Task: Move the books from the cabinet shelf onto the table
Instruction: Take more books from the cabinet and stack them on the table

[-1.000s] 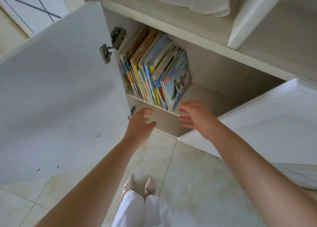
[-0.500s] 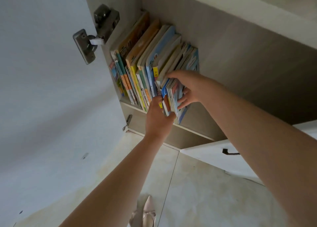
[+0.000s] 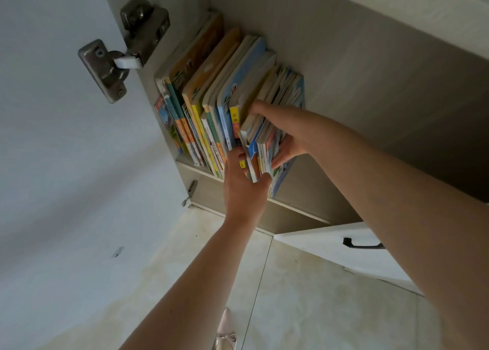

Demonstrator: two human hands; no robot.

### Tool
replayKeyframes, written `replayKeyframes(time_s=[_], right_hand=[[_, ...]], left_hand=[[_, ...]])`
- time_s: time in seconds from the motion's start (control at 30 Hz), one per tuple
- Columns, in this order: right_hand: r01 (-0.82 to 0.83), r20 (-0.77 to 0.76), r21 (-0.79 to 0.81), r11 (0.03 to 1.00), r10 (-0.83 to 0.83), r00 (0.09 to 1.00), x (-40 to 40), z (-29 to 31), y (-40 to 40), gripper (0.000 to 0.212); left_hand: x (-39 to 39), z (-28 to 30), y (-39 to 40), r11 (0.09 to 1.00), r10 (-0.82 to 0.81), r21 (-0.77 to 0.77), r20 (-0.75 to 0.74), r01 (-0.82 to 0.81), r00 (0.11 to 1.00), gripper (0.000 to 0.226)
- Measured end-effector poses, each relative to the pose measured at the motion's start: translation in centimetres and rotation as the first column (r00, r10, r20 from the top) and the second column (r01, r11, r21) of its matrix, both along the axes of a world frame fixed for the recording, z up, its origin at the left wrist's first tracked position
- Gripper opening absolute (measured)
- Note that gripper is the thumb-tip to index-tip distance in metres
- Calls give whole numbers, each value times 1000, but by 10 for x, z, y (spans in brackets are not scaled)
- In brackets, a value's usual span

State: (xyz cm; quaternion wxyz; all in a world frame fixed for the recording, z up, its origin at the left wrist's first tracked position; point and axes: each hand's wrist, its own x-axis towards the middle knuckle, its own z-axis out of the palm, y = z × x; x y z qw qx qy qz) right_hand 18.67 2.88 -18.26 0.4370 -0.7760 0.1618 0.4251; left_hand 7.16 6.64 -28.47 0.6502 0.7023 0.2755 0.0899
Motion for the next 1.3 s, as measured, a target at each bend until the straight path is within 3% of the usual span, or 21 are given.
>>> replayKeyframes(time_s=[0.17,0.3,0.43,0.53,0.63,0.73,0.83,0.9,1.03,1.2,1.3], right_hand=[[-7,67,-20,1000,8,998,-3,2,-19,26],[-54,113,-104,993,65,991,-6,2,-40,36],[-89,136,-144,986,109,985,-8,3,-54,29],[-76,122,-151,986,95,988,-7,1,-57,49],[35,108,-126,991,-21,994,-5,1,-51,63],[143,195,-153,978,-112,974,-4,-3,-42,93],[127,317,-227,966,-50,947,-6,-12,-42,70],[112,344,-242,964,-23,939,-7,-14,-45,63],[107,343,-228,968,-23,939,-9,-10,-45,56],[124,334,-233,964,-40,942,-24,-3,-45,57],[103,307,-264,959,-18,952,-46,-2,-46,59]], left_hand=[[-6,-7,-15,984,-100,148,6,98,995,65],[-4,-13,-22,948,-209,242,-19,207,978,68],[6,-22,-32,913,-267,309,-45,268,963,66],[14,-33,-38,901,-239,367,-28,232,971,65],[20,-40,-43,905,-161,404,33,134,986,63],[23,-39,-53,914,-48,406,89,8,995,62],[25,-38,-61,930,1,365,126,-48,992,69],[26,-41,-59,929,-4,368,118,-40,993,57],[27,-40,-55,930,-36,368,95,-2,995,44],[10,-37,-51,917,-88,397,127,31,988,46],[-16,-41,-51,919,-114,392,139,51,984,59]])
